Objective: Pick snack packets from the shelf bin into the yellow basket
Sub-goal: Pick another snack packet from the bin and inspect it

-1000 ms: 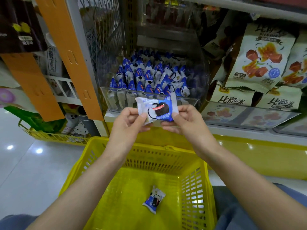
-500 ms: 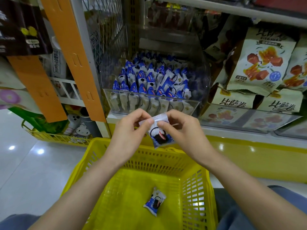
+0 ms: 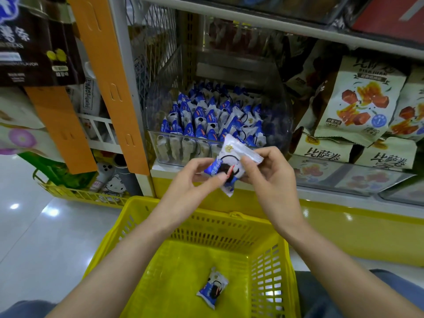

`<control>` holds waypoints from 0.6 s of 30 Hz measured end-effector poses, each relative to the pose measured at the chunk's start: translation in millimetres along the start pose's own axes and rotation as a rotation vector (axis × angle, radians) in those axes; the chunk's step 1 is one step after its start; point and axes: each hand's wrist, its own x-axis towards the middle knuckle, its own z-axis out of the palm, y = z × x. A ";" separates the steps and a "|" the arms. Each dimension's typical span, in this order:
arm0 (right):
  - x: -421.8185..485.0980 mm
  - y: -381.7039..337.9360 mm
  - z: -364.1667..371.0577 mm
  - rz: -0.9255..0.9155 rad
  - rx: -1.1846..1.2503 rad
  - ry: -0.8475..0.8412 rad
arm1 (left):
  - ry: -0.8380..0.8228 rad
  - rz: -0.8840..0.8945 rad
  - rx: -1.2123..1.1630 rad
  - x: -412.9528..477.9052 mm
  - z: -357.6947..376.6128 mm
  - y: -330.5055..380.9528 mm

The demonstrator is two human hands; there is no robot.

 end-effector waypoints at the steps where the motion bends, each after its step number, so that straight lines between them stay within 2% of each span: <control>1: 1.4 -1.8 0.0 0.097 0.133 0.012 | 0.006 -0.008 -0.020 0.2 1.2 -0.5; 3: 3.4 -5.4 -0.1 0.236 0.325 0.007 | 0.026 -0.041 -0.148 0.3 2.9 1.2; 5: 4.1 -7.6 -0.8 0.282 0.381 -0.038 | 0.063 -0.044 -0.275 1.7 0.5 2.6; 9: 1.9 -7.4 3.2 0.282 0.206 -0.177 | 0.088 0.007 -0.500 6.0 -10.3 6.8; 12: -0.4 -5.0 11.3 0.268 0.172 -0.178 | 0.075 0.025 -0.575 6.2 -9.9 9.0; 15: 2.9 -7.1 17.3 0.271 0.239 -0.126 | 0.038 0.013 -0.584 7.1 -8.0 7.1; 18: 5.2 -13.8 24.0 0.191 0.186 -0.194 | 0.047 0.004 -0.570 9.0 -12.0 6.7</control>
